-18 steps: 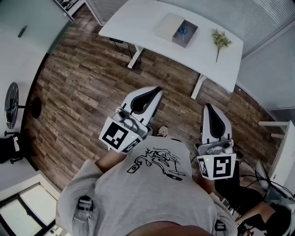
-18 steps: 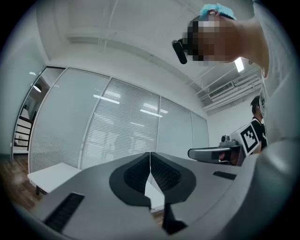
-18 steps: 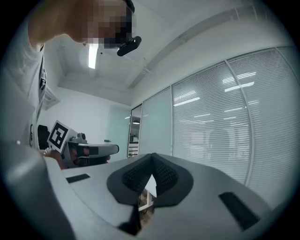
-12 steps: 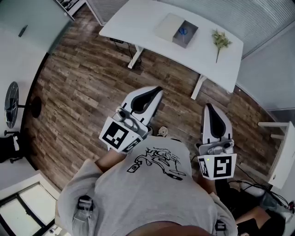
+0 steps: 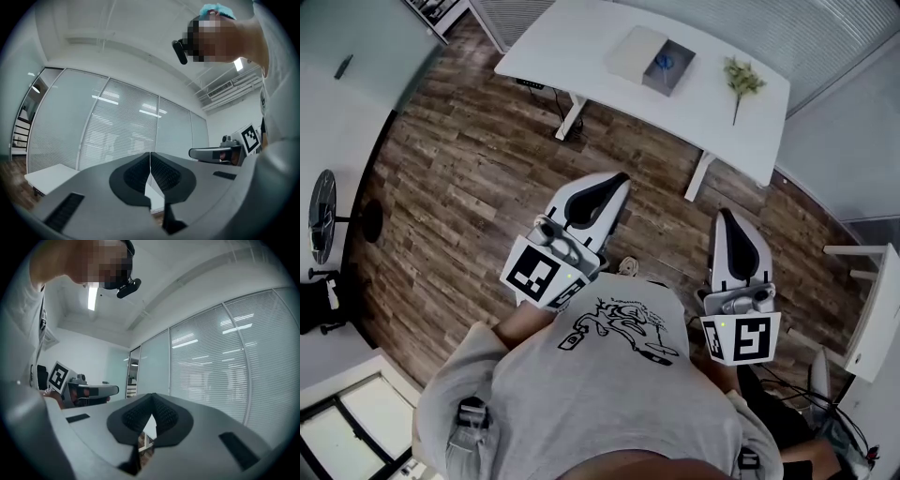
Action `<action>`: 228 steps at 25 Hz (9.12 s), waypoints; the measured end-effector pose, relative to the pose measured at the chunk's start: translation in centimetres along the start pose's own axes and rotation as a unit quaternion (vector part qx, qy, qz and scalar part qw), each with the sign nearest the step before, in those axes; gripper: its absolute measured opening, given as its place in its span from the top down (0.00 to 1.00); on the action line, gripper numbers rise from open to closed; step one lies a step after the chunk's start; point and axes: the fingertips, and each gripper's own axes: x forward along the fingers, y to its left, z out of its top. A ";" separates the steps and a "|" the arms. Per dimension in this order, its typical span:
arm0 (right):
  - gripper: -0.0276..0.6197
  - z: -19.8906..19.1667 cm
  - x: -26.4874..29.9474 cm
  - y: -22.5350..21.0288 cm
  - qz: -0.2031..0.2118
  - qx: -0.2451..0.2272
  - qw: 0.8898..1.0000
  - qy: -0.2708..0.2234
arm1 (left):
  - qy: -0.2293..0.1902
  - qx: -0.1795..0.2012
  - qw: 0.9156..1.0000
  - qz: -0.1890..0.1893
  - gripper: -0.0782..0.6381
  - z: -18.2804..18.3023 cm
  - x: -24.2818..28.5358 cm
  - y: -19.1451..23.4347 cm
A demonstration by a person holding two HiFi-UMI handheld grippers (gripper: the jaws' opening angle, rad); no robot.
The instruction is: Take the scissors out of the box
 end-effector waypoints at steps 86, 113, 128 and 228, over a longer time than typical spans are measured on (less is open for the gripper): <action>0.95 -3.8 40.2 -16.7 0.009 0.013 1.000 0.019 | -0.007 -0.003 1.000 -0.013 0.86 -1.2 27.4 33.3; 0.95 -4.9 43.8 -27.8 0.023 0.016 0.999 0.016 | -0.006 -0.001 1.000 -0.007 0.86 -2.9 39.5 33.1; 0.95 -3.6 47.0 -26.8 0.003 0.006 1.000 0.016 | -0.004 -0.009 1.000 -0.029 0.86 -1.8 39.8 36.4; 0.81 -48.6 62.5 -29.2 -0.033 0.141 0.857 0.495 | 0.034 -0.032 0.999 -0.012 0.86 -4.3 39.0 45.8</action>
